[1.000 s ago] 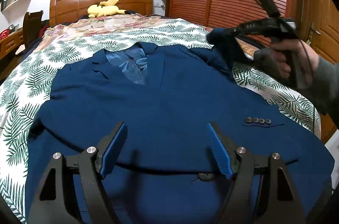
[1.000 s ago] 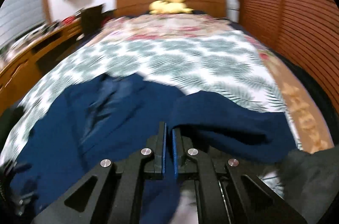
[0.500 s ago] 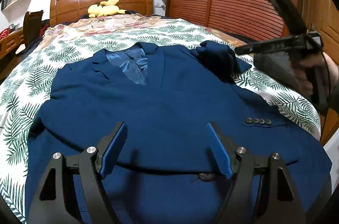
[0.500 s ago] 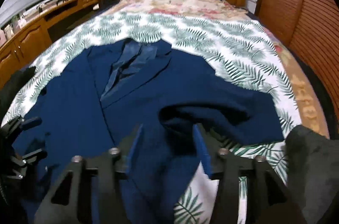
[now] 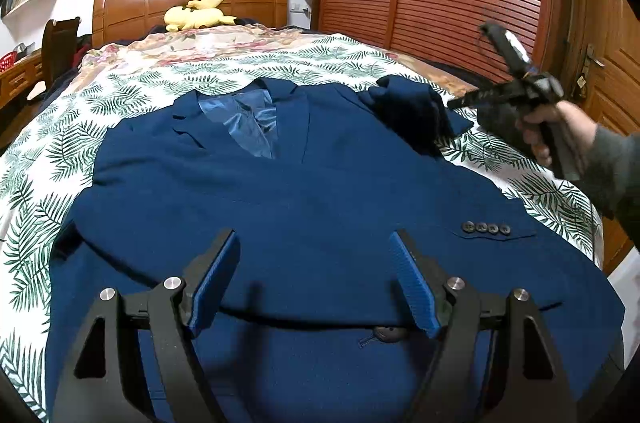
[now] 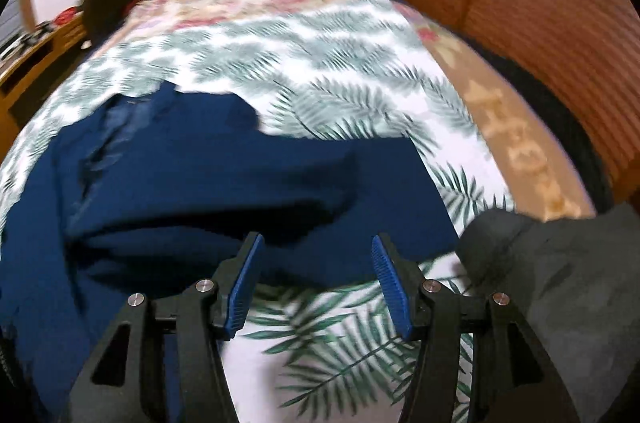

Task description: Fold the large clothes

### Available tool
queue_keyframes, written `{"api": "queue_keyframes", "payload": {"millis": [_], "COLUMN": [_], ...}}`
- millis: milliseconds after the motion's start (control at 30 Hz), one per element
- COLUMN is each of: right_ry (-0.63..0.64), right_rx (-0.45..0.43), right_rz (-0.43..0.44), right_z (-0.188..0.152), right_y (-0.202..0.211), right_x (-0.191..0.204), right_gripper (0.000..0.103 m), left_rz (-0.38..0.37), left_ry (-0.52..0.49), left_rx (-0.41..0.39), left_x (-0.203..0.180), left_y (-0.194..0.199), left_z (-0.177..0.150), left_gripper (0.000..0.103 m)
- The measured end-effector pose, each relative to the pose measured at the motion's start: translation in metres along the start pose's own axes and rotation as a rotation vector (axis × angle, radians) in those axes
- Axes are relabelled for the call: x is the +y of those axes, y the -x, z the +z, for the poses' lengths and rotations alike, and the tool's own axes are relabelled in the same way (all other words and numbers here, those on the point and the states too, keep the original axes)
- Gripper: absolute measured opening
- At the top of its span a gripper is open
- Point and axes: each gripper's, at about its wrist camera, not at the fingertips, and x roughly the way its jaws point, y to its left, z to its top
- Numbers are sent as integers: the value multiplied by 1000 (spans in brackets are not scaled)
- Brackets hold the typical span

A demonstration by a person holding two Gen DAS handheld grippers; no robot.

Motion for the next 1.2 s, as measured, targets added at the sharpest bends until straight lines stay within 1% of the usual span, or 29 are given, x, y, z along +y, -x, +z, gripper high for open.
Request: {"api": "queue_keyframes", "payload": {"millis": [267,433,600,700,767,800,833,900,1033,1100,1200], "right_ry": [-133,-171,-126,-36,21,47,65,87,123,159,183], "right_rx": [92,77,62,59,59,57,43,-14,-133,-201,-291], "right_rz": [-63,-35,-45,-80,-85,-95,-91,-84,-46,-57,-40], "right_z": [-8,-3,2,4,7,9,10,15,24,27,29], "right_y": [-41,-48,-66,-70,-70,-68,-64,-47,0,26,61], "right_x": [-21,-25,-20,-11,1,5,10,19,41,55,75], "right_gripper": [58,58,58,46,14,6,4,3,2,2,2], "left_rz": [-6,-5,-5,-2,5,6,7,7,12,24,42], "left_ry": [-6,-10,-11,-13,-20,-23,-25,-24,-15,-11,-11], "left_rx": [-2,-3,-4,-6,-12,-14,-15,-20,-28,-34,-45], "left_x": [-1,-1,-1,-1,-2,-2,-3,-1,3,6,10], "left_y": [2,1,2,2,4,5,7,10,19,26,38], "left_z": [0,1,1,1,1,1,1,1,0,-1,-3], "left_gripper": [77,77,77,77,77,77,77,77,77,77,77]}}
